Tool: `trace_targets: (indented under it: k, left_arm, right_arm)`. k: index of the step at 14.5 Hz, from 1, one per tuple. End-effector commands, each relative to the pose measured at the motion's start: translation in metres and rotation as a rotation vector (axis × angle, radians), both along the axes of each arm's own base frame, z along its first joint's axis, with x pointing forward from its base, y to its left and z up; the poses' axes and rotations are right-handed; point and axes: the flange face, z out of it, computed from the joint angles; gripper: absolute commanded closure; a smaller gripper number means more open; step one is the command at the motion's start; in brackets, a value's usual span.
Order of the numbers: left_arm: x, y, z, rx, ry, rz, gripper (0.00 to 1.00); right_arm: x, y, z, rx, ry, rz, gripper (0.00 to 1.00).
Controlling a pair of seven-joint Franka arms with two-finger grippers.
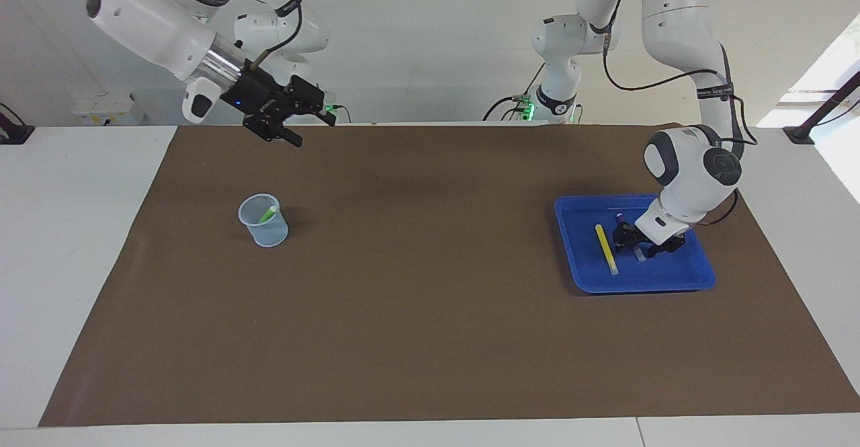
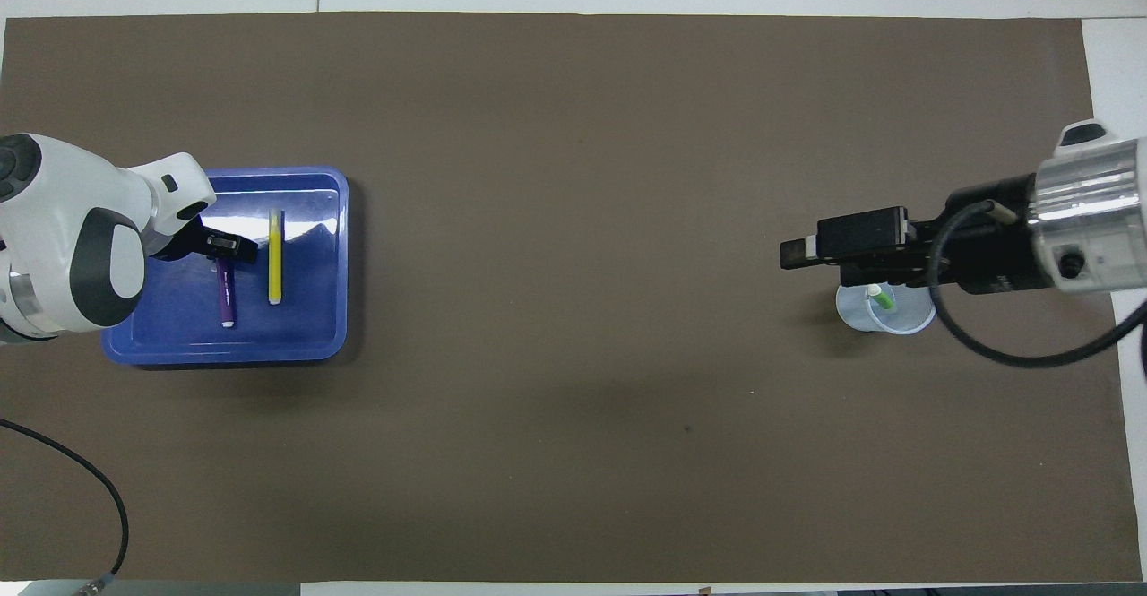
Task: Transfer and insert pens with both arms
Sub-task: 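Grasp the purple pen with the left gripper while the right gripper withdraws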
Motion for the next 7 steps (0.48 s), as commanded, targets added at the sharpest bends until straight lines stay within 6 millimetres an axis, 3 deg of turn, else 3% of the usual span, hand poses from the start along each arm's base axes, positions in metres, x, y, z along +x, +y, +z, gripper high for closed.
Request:
trace_targets:
  k: [1, 2, 7]
  left_arm:
    - [-0.002, 0.002, -0.003, 0.019, 0.003, -0.023, 0.93]
    - [-0.002, 0.003, -0.004, 0.02, 0.006, -0.022, 1.0]
    - [0.001, 0.003, 0.003, 0.019, 0.02, -0.019, 1.0]
  right_arm:
    - [-0.013, 0.026, 0.003, 0.053, 0.045, -0.121, 0.0]
    - [-0.015, 0.036, 0.004, 0.06, 0.067, -0.144, 0.0]
    - [-0.023, 0.072, 0.001, 0.077, 0.094, -0.191, 0.0]
